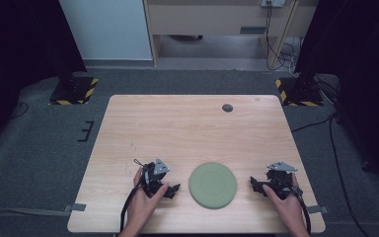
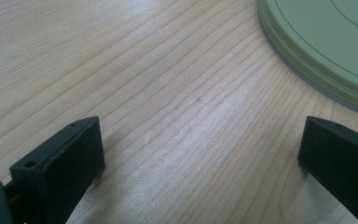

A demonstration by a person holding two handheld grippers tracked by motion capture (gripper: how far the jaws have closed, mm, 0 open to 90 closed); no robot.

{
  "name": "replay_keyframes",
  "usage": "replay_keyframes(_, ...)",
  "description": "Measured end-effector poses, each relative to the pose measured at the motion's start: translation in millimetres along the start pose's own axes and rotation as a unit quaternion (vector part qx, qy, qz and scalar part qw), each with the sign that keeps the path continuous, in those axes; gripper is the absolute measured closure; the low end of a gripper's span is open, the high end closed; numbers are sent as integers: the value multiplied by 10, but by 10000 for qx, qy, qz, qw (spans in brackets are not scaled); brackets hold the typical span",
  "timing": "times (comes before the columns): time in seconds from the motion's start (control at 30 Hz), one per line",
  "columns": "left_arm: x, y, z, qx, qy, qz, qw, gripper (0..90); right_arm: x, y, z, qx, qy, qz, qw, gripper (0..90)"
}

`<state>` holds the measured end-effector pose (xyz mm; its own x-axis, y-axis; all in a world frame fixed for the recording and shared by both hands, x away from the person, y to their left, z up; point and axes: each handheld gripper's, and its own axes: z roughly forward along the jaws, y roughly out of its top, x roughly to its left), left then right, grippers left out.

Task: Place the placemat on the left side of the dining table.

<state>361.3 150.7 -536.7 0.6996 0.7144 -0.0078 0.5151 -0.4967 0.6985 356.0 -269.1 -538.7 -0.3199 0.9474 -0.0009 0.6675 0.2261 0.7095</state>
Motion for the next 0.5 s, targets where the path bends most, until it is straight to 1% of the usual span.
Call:
replay_keyframes(0.1, -18, 2, 2, -1, 75, -86, 9999, 0, 3, 0, 0, -1, 8, -4, 10000, 21)
replay_keyframes(0.13, -33, 9, 9, 4, 145, -149, 9998, 0, 3, 0, 0, -1, 9, -5, 10000, 21)
replay_keyframes(0.37, -47, 24, 22, 6, 199, -221, 9996, 0, 2, 1, 0, -1, 25, -22, 10000, 21)
replay_keyframes(0.43, -63, 34, 31, 7, 273, -290, 9992, 0, -1, 3, 2, 0, 43, -43, 10000, 21)
replay_keyframes(0.5, -65, 38, 30, 13, 278, -296, 9992, 0, -3, 5, 3, -4, 72, -70, 9999, 23)
